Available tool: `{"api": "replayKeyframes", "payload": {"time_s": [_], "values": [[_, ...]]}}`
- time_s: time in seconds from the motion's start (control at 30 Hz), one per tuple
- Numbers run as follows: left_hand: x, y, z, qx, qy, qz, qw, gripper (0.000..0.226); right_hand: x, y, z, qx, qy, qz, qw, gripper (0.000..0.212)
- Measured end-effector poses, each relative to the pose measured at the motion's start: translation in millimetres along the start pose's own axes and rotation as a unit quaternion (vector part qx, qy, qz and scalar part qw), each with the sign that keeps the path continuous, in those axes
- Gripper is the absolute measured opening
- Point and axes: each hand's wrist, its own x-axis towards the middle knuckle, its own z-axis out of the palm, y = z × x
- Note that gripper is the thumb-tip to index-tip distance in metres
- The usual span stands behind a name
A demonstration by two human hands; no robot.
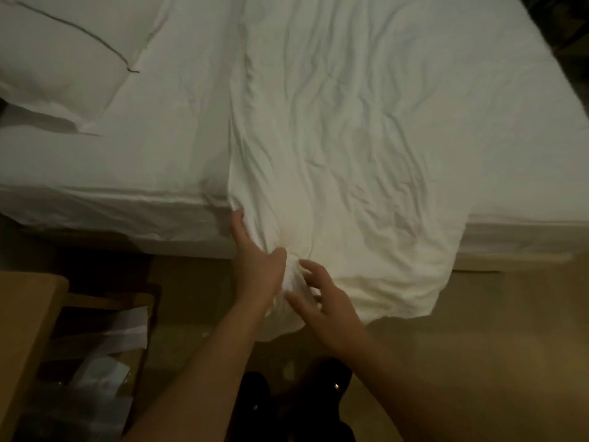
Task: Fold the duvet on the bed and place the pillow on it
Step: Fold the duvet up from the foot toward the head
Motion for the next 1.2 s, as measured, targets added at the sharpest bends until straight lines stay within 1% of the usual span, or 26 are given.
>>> {"api": "replayKeyframes", "payload": {"time_s": [0.07, 0.13, 0.17, 0.27, 0.37, 0.43, 0.47, 0.53, 0.57, 0.67, 0.73, 0.8, 0.83, 0.9, 0.93, 1.0, 1.07, 1.1, 1.17, 1.2], "values": [[-9.7, 16.8, 12.1, 0.059, -0.035, 0.083, 0.994, 0.092, -5.7, 29.8, -29.2, 0.007, 0.057, 0.024, 0.998, 0.061], [-15.0, 40.7, 27.3, 0.126, -0.067, 0.152, 0.978, 0.093, -3.2, 61.4, -65.6, -0.005, 0.144, 0.07, 0.987, 0.062], [-16.7, 51.5, 35.8, 0.157, -0.079, 0.178, 0.968, 0.094, -0.5, 75.8, -85.1, -0.004, 0.176, 0.096, 0.98, 0.062], [-18.8, 72.4, 66.4, 0.222, -0.092, 0.219, 0.946, 0.096, 8.6, 120.9, -140.3, -0.014, 0.215, 0.133, 0.967, 0.057], [-22.0, 70.8, 102.7, 0.254, -0.101, 0.217, 0.937, 0.095, 21.3, 167.7, -188.7, -0.06, 0.212, 0.121, 0.968, 0.047], [-21.6, 58.2, 128.7, 0.274, -0.099, 0.211, 0.933, 0.094, 35.8, 198.5, -220.9, -0.147, 0.203, 0.081, 0.965, 0.041], [-19.9, 51.4, 142.0, 0.292, -0.093, 0.21, 0.928, 0.095, 45.9, 214.1, -237.3, -0.188, 0.191, 0.061, 0.962, 0.04], [-14.6, 37.0, 169.3, 0.329, -0.077, 0.216, 0.916, 0.095, 71.3, 245.5, -268.9, -0.221, 0.17, 0.034, 0.96, 0.045], [-12.2, 31.1, 183.7, 0.347, -0.073, 0.22, 0.909, 0.094, 84.7, 262.8, -282.5, -0.215, 0.159, 0.034, 0.963, 0.045], [-3.6, 22.2, 226.9, 0.393, -0.07, 0.215, 0.891, 0.092, 121.4, 315.0, -306.2, -0.164, 0.127, 0.054, 0.977, 0.031], [4.2, 18.6, 254.2, 0.407, -0.066, 0.215, 0.885, 0.093, 140.3, 344.5, -308.8, -0.124, 0.11, 0.069, 0.984, 0.034], [17.4, 13.1, 279.9, 0.433, -0.069, 0.228, 0.869, 0.092, 154.3, 362.2, -310.0, -0.08, 0.129, 0.077, 0.985, 0.028], [25.0, 9.4, 291.7, 0.452, -0.076, 0.233, 0.858, 0.091, 159.5, 368.9, -310.3, -0.054, 0.158, 0.086, 0.982, 0.033], [40.9, 2.9, 311.8, 0.492, -0.098, 0.241, 0.83, 0.09, 165.5, 380.2, -308.8, 0.001, 0.21, 0.1, 0.973, 0.056], [48.1, 1.0, 320.1, 0.51, -0.111, 0.245, 0.817, 0.089, 167.4, 382.6, -307.7, 0.035, 0.219, 0.107, 0.969, 0.068], [60.4, -2.5, 334.2, 0.539, -0.125, 0.247, 0.795, 0.088, 171.9, 382.6, -306.5, 0.105, 0.2, 0.13, 0.965, 0.085], [68.2, -5.0, 345.6, 0.565, -0.127, 0.244, 0.778, 0.088, 175.7, 379.0, -307.5, 0.148, 0.185, 0.16, 0.958, 0.088], [70.0, -5.3, 350.1, 0.571, -0.127, 0.239, 0.775, 0.088, 176.0, 375.8, -308.8, 0.156, 0.175, 0.185, 0.954, 0.089], [71.1, -4.4, 355.7, 0.565, -0.131, 0.224, 0.783, 0.086, 170.3, 371.1, -311.8, 0.153, 0.123, 0.237, 0.951, 0.094], [70.2, -2.9, 355.8, 0.551, -0.135, 0.219, 0.794, 0.085, 163.9, 369.2, -312.1, 0.152, 0.093, 0.25, 0.952, 0.095]]}}
